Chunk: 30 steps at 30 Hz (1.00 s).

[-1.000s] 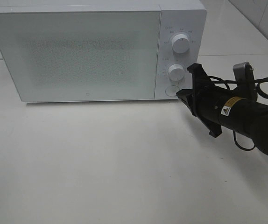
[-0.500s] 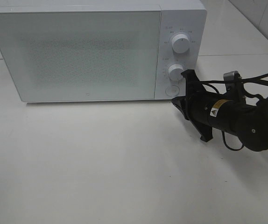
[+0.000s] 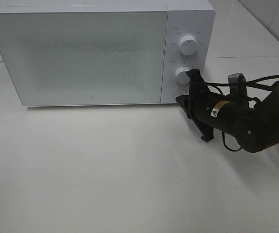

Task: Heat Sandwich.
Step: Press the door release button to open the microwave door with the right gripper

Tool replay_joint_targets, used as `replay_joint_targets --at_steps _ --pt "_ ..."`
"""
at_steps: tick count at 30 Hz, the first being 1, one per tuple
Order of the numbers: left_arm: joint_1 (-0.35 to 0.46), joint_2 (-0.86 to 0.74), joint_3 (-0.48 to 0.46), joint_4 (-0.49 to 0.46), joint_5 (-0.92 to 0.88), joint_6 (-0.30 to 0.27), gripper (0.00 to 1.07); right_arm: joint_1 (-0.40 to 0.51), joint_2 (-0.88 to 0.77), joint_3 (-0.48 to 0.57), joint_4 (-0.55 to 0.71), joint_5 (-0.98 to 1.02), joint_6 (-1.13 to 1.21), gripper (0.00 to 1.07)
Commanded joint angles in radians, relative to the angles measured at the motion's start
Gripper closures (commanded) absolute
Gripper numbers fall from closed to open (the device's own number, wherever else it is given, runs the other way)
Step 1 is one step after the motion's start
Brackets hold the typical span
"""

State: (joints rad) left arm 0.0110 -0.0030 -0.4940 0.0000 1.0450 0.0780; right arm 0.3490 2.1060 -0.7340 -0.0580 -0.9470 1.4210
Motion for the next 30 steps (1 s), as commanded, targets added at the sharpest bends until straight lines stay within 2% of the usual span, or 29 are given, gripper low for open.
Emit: replay_joint_targets --at_steps 1,4,18,30 --pt "0.0 -0.024 0.002 0.0 -0.01 -0.001 0.29 0.004 0.025 -0.031 -0.003 -0.016 0.01 1.07" --pt "0.0 -0.024 0.002 0.0 -0.01 -0.001 0.29 0.004 0.04 -0.043 0.001 -0.017 0.029 1.07" --pt "0.0 -0.024 0.002 0.0 -0.01 -0.001 0.29 0.004 0.05 -0.048 0.181 -0.106 -0.031 1.07" --pt "0.0 -0.024 0.002 0.0 -0.01 -0.001 0.29 0.004 0.05 -0.093 0.181 -0.12 -0.04 1.07"
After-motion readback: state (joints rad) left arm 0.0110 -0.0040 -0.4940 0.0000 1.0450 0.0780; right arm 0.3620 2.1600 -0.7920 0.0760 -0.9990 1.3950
